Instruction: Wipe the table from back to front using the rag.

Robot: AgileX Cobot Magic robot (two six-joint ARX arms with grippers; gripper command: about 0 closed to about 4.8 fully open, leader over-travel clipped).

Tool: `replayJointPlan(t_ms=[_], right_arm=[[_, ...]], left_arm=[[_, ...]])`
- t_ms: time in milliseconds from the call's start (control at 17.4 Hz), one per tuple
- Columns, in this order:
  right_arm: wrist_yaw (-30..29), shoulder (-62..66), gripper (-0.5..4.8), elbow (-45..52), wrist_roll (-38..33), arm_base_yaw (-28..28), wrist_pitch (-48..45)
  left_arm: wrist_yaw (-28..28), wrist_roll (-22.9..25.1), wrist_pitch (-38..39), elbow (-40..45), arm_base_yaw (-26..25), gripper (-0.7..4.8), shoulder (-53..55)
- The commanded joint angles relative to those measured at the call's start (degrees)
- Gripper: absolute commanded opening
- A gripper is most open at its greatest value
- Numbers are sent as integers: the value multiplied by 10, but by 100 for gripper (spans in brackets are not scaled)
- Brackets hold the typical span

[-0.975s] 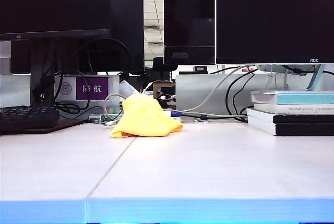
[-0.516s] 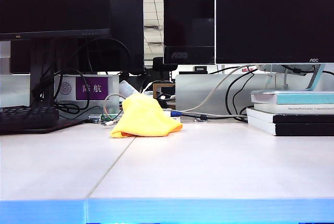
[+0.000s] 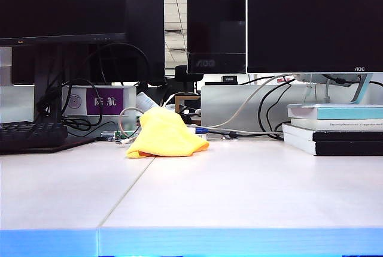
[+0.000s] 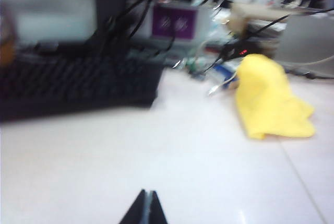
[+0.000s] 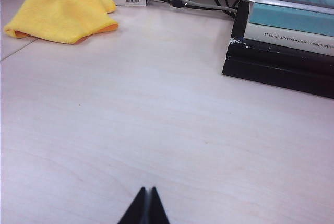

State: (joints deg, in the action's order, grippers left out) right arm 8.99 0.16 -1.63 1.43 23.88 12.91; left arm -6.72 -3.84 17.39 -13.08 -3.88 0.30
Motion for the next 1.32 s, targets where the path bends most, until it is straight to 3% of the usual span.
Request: replayJointPlan(t_ms=[57,401,688,1319], right_arm=[[1,-1,0,1,-2,0,2],[1,-1,0,1,-2,0,2],[0,-1,0,1,-2,0,2],[1,-1,0,1,-2,0,2]], left_arm=[[16,-11,-51,45,0,-6,-2],[17,-9,-103,126,33,-6,-2],[83,24,-88,127,68,-6,-2],[70,17,-67,127,67,-1,0]])
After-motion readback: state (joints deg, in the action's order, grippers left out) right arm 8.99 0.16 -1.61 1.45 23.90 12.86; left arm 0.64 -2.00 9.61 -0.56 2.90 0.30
